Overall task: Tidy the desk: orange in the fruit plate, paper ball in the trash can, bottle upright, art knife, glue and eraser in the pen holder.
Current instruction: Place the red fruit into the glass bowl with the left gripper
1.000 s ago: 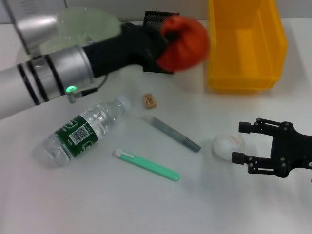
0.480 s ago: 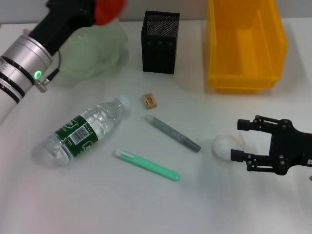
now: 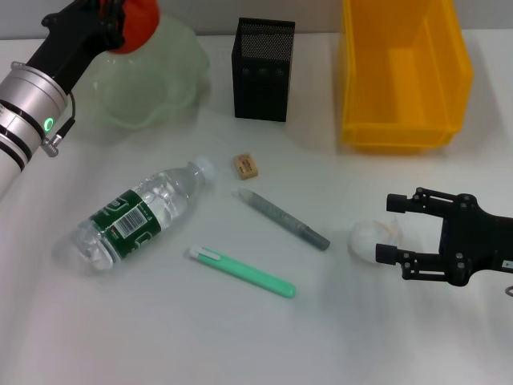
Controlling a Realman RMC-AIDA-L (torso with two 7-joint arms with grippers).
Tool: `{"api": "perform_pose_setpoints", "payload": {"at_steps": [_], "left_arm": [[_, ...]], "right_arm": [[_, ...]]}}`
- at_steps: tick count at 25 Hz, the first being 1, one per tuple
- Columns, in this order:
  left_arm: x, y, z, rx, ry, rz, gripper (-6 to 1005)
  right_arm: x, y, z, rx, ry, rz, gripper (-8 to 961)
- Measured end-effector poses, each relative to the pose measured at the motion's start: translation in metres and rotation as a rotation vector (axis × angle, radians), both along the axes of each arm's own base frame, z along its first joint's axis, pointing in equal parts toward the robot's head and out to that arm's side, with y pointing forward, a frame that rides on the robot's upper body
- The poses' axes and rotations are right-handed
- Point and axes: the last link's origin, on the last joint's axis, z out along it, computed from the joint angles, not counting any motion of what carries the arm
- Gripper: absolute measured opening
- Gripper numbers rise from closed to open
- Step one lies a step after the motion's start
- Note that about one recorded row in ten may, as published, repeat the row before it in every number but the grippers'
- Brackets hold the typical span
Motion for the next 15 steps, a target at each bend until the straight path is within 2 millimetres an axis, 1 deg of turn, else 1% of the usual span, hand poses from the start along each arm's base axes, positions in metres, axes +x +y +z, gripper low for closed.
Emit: {"api": "perform_pose_setpoints", "payload": {"at_steps": [3,15], "left_arm": [[-0.0013,0.0012,-0.0009,-0.005,0.000,0.015,207],[-0.0018,-0.0004,0.0004,-0.013,-0.043,0.018,638]], "right_arm": [[-0.0004,0.0003,-0.0002,0.000,0.000,0.001,800],[-0.0005,0.0001,-0.0006,0.001,0.000,0.003,799]]}}
